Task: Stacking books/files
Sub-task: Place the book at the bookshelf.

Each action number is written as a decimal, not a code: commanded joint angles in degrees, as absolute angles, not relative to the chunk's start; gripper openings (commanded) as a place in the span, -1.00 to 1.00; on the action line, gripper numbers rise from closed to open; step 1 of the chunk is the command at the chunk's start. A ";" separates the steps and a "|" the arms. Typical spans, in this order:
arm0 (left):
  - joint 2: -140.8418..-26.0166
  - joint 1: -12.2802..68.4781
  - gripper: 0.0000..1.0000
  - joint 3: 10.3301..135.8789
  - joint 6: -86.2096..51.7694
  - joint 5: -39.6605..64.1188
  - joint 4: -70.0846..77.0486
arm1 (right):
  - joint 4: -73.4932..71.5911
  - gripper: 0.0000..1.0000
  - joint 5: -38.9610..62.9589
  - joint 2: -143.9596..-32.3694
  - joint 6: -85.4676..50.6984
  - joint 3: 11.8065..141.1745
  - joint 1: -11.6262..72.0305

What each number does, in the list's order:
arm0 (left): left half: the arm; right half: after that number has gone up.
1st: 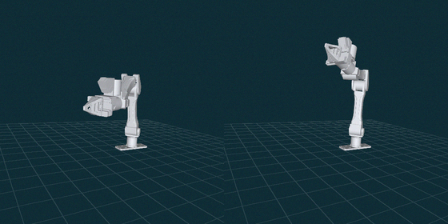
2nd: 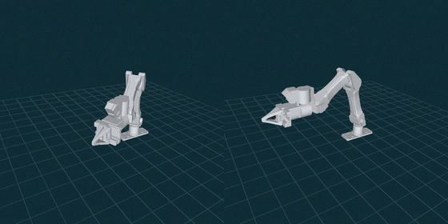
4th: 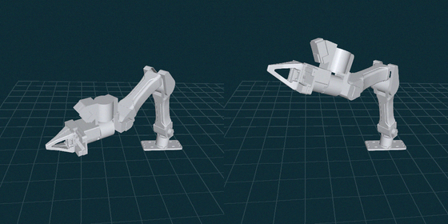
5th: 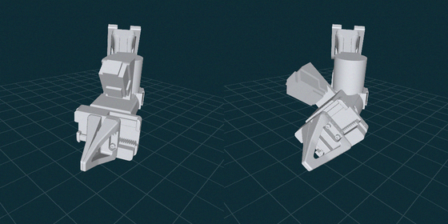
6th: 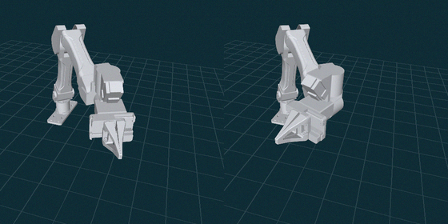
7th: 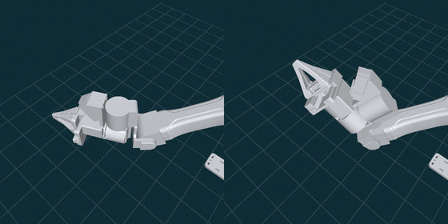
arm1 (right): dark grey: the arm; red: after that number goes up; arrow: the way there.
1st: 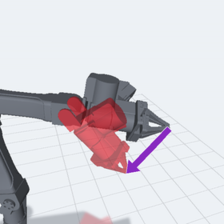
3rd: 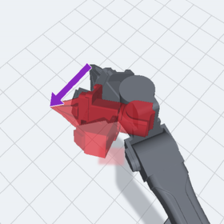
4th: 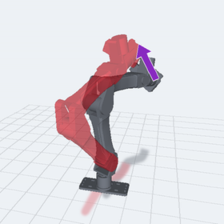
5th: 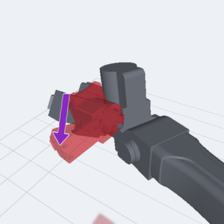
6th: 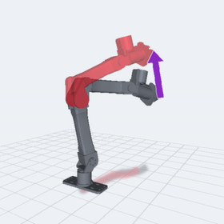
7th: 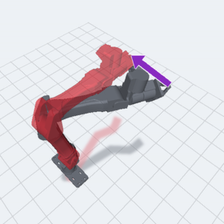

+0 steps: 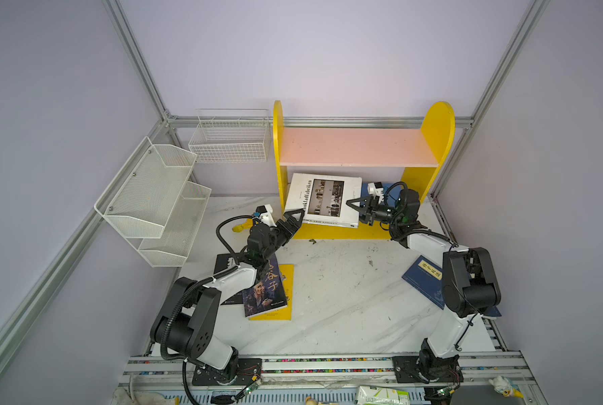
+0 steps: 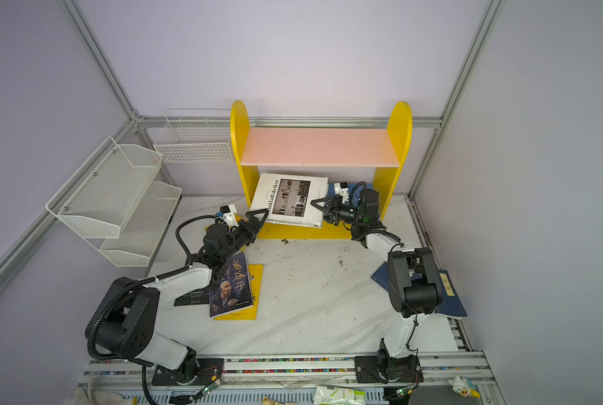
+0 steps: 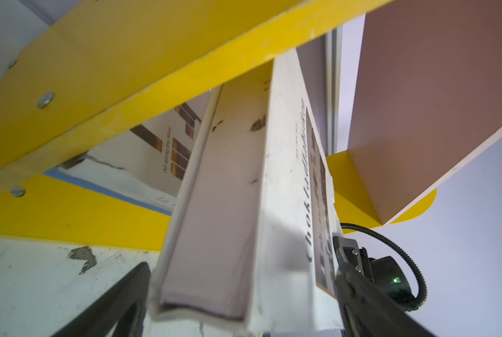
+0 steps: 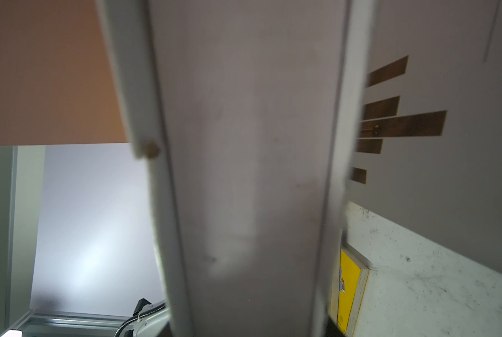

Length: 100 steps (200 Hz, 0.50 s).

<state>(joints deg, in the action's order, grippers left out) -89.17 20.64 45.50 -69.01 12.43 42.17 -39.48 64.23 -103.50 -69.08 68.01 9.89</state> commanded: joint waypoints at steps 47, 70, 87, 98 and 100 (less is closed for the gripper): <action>-95.86 21.17 0.48 52.20 -77.54 10.54 60.99 | -43.70 -0.20 64.87 -103.74 -70.72 68.75 9.67; -95.04 21.96 0.23 52.00 -76.50 8.00 60.17 | -41.69 -0.20 64.20 -104.62 -69.34 69.83 9.60; -94.53 22.71 0.13 52.13 -75.97 5.74 58.41 | -41.74 -0.19 63.74 -105.50 -69.54 70.32 9.66; -94.39 23.19 0.05 52.35 -75.76 4.08 57.28 | -42.06 -0.18 63.25 -105.99 -69.74 70.66 9.64; -94.39 23.26 0.03 52.40 -75.63 3.86 57.17 | -42.07 -0.17 63.14 -106.04 -69.75 70.73 9.66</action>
